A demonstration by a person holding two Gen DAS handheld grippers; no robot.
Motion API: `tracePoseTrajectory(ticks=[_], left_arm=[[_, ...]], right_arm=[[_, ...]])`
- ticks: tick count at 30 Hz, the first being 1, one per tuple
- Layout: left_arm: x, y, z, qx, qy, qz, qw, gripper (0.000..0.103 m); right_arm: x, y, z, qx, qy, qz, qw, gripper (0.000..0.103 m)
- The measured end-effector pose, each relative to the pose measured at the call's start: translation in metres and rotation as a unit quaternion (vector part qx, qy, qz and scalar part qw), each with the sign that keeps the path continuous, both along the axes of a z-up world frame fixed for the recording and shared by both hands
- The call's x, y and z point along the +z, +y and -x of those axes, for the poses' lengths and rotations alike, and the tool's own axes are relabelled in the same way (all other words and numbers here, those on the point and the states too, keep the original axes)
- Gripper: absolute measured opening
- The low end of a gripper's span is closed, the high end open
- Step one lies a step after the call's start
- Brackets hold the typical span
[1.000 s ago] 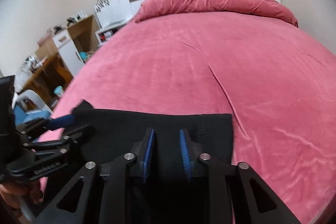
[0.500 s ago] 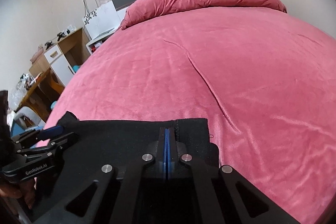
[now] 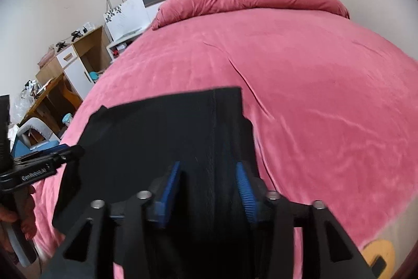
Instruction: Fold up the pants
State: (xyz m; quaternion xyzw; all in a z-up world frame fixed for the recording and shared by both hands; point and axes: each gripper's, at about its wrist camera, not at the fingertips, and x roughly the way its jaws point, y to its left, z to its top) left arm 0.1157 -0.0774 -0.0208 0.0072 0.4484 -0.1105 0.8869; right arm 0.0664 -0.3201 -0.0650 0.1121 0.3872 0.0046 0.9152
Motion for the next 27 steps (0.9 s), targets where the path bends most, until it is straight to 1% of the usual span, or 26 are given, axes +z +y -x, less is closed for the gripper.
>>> tracePoseTrajectory(ticks=[1,3,5,6,7,11,12,14,15,16,18,21,24,27], left_arm=[[-0.001,0.005,0.003,0.003,0.002,-0.001,1.0,0.057],[-0.005,0.017,0.008,0.009,0.004,0.004,0.9999,0.057],[-0.01,0.028,0.01,0.007,0.012,0.02,0.9997,0.062],[-0.013,0.033,0.01,0.004,0.016,0.03,0.9994,0.064],[-0.016,0.04,0.01,-0.001,0.023,0.05,0.9985,0.065],[-0.023,0.053,0.004,-0.014,0.05,0.103,0.9933,0.067],[-0.024,0.056,0.002,-0.019,0.055,0.112,0.992,0.07],[-0.028,0.06,-0.003,-0.034,0.069,0.131,0.9884,0.071],[-0.03,0.063,-0.007,-0.041,0.077,0.144,0.9857,0.072],[-0.033,0.065,-0.01,-0.053,0.091,0.161,0.9813,0.072],[-0.04,0.064,-0.017,-0.09,0.125,0.188,0.9699,0.073],[-0.052,0.061,-0.026,-0.128,0.171,0.22,0.952,0.073],[-0.06,0.058,-0.033,-0.139,0.197,0.243,0.9397,0.073],[-0.067,0.054,-0.037,-0.14,0.212,0.26,0.9318,0.073]], right_arm=[[-0.001,-0.002,0.003,-0.005,0.004,0.0,1.0,0.061],[-0.005,-0.011,0.008,-0.009,0.011,-0.018,1.0,0.071],[-0.01,-0.02,0.008,-0.018,0.023,-0.038,0.999,0.075],[-0.014,-0.028,0.006,-0.019,0.031,-0.057,0.998,0.077],[-0.018,-0.033,0.003,-0.019,0.041,-0.074,0.996,0.078],[-0.038,-0.053,-0.012,-0.006,0.084,-0.136,0.987,0.08],[-0.042,-0.056,-0.016,0.002,0.092,-0.154,0.984,0.082],[-0.048,-0.062,-0.022,0.011,0.099,-0.177,0.979,0.083],[-0.05,-0.064,-0.024,0.015,0.102,-0.185,0.977,0.084],[-0.054,-0.067,-0.028,0.023,0.108,-0.198,0.974,0.084],[-0.059,-0.07,-0.033,0.029,0.115,-0.211,0.97,0.085],[-0.066,-0.078,-0.042,0.038,0.125,-0.239,0.962,0.087],[-0.072,-0.081,-0.049,0.052,0.129,-0.258,0.956,0.088],[-0.075,-0.082,-0.055,0.062,0.127,-0.265,0.954,0.087]])
